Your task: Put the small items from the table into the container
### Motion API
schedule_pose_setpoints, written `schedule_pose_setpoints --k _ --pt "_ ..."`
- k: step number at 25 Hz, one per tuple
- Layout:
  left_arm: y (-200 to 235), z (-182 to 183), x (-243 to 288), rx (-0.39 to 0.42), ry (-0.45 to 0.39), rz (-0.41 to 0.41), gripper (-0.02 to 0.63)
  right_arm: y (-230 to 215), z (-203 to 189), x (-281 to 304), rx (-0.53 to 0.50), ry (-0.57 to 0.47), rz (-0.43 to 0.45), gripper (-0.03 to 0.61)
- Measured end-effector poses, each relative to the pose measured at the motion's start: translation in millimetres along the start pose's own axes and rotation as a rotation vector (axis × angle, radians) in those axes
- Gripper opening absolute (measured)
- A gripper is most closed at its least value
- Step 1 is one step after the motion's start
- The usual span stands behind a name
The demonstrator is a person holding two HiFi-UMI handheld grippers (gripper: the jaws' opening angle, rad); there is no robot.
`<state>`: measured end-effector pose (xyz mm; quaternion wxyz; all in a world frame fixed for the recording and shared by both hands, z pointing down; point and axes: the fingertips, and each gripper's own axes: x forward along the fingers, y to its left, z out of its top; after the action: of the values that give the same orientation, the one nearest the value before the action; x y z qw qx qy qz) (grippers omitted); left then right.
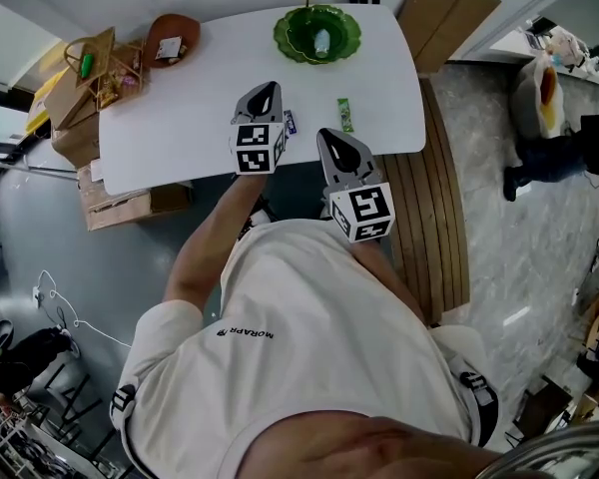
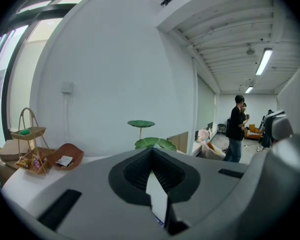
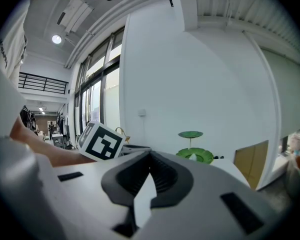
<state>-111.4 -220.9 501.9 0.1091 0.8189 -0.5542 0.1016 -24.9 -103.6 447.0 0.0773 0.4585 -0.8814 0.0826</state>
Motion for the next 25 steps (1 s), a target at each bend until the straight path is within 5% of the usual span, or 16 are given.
schedule_pose_setpoints --k 11,19,25 --pt "5 -32 -10 -0.026 0.049 0.027 0.003 8 -4 3 0.009 0.005 0.017 0.005" --pt "-4 -96 3 0.074 0.242 -0.031 0.003 5 -9 0 0.026 0.012 0.009 0.005" --pt "-13 -136 13 0.059 0.353 -0.035 0.005 -2 -16 -5 0.042 0.018 0.000 0.005"
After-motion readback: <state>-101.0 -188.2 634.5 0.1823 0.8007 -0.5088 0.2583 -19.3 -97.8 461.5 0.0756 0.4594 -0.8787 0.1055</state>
